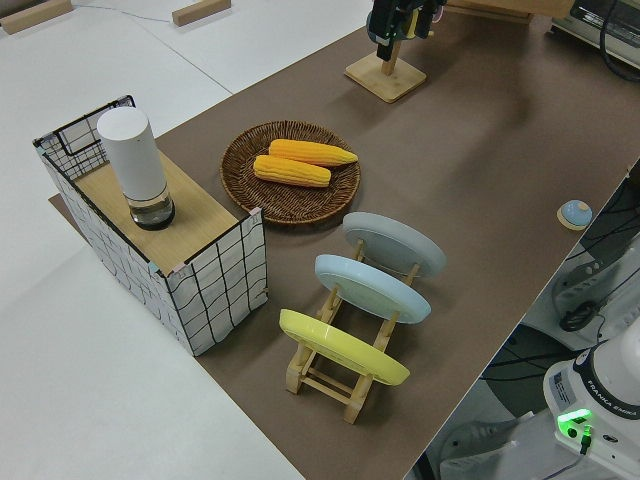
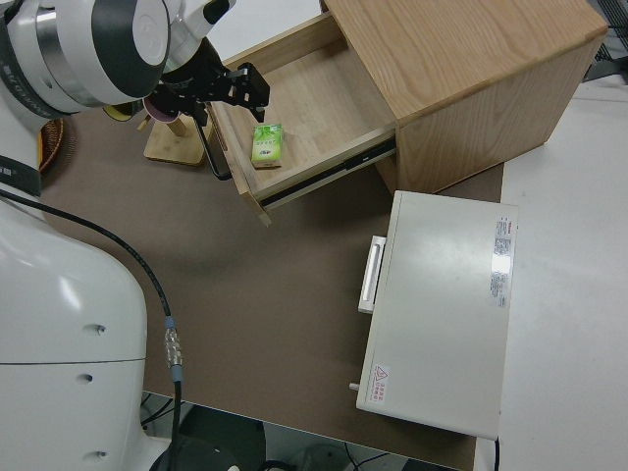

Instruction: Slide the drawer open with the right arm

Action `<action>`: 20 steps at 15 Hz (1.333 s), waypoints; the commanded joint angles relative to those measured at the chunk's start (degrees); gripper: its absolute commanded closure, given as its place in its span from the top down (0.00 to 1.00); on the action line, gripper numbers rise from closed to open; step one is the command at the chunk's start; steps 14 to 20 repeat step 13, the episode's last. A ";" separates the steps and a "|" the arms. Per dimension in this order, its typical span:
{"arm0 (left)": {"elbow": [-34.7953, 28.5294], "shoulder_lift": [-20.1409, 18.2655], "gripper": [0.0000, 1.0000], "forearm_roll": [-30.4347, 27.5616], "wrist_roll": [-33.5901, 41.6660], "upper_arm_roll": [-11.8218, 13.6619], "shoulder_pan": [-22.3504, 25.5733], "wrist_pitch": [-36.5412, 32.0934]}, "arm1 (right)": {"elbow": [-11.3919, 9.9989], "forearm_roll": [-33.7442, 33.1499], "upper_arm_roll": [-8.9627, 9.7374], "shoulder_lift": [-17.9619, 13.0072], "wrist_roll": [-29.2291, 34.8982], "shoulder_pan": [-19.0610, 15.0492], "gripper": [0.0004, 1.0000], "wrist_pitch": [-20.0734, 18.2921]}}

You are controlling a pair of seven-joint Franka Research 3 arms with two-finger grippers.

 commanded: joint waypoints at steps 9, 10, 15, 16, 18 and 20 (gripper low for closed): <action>0.49 -0.25 0.99 1.02 -0.60 0.02 -0.39 -1.03 | -3.89 6.39 -4.30 1.07 -8.17 -1.72 0.98 3.19; 0.49 -0.16 0.99 1.02 -0.60 0.02 -0.39 -1.03 | -3.89 6.74 -4.30 1.16 -7.99 -1.72 0.98 3.89; 0.58 -0.25 0.99 1.02 -0.60 0.02 -0.39 -1.03 | -3.89 7.09 -4.92 1.16 -7.73 -1.81 0.98 4.42; 0.58 -0.25 0.99 1.02 -0.60 0.02 -0.39 -1.03 | -3.89 7.09 -4.92 1.16 -7.73 -1.81 0.98 4.42; 0.58 -0.25 0.99 1.02 -0.60 0.02 -0.39 -1.03 | -3.89 7.09 -4.92 1.16 -7.73 -1.81 0.98 4.42; 0.58 -0.25 0.99 1.02 -0.60 0.02 -0.39 -1.03 | -3.89 7.09 -4.92 1.16 -7.73 -1.81 0.98 4.42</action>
